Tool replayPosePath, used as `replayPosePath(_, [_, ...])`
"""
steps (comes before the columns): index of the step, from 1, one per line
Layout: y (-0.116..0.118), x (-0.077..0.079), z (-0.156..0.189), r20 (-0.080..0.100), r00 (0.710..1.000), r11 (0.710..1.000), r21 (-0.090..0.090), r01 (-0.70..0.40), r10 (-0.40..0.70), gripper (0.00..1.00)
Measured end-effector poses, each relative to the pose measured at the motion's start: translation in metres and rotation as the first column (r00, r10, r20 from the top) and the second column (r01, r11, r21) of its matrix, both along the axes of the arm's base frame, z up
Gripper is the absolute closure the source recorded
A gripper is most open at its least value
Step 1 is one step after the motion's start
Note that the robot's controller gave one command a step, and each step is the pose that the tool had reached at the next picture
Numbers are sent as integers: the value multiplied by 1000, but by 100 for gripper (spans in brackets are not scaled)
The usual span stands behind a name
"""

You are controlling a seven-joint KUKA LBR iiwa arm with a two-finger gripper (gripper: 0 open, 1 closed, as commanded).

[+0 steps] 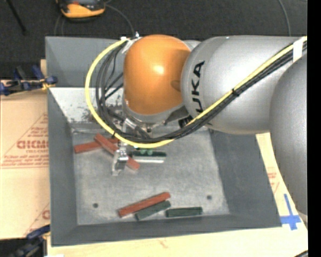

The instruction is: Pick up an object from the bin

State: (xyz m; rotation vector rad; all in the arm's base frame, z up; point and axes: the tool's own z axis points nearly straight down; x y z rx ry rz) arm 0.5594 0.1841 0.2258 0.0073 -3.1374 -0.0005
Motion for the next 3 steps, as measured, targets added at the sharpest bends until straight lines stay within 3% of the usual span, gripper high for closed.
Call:
replayPosePath(1, [-1,2,4,7,1000,1000,1,4,-4,0])
replayPosePath(2, [-16,53,7,9,1000,1000,1,-30,30,0])
replayPosePath(3, [-28,54,-41,15,988,988,-1,-152,152,0])
